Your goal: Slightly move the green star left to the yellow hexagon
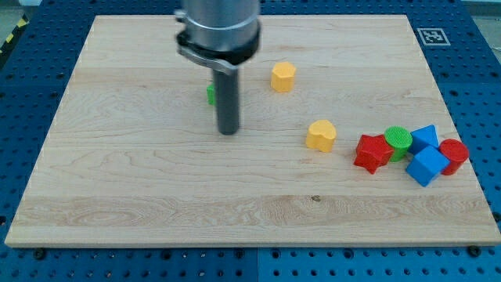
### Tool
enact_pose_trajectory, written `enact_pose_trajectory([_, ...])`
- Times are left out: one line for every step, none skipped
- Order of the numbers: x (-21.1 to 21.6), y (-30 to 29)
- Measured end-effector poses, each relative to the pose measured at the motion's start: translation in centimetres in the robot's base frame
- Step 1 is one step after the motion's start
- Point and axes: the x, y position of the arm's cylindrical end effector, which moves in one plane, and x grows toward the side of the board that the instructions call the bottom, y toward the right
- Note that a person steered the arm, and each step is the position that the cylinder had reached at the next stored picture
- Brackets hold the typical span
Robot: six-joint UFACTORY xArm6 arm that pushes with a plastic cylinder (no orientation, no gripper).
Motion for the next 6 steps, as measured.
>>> enact_pose_trajectory([-0.9,0.0])
enact_pose_trajectory([-2.6,0.0])
enact_pose_trajectory([-3.6,0.0])
enact_pose_trajectory([-4.9,0.0])
enact_pose_trajectory([-5.9,0.0])
enact_pose_trajectory([-4.1,1.2])
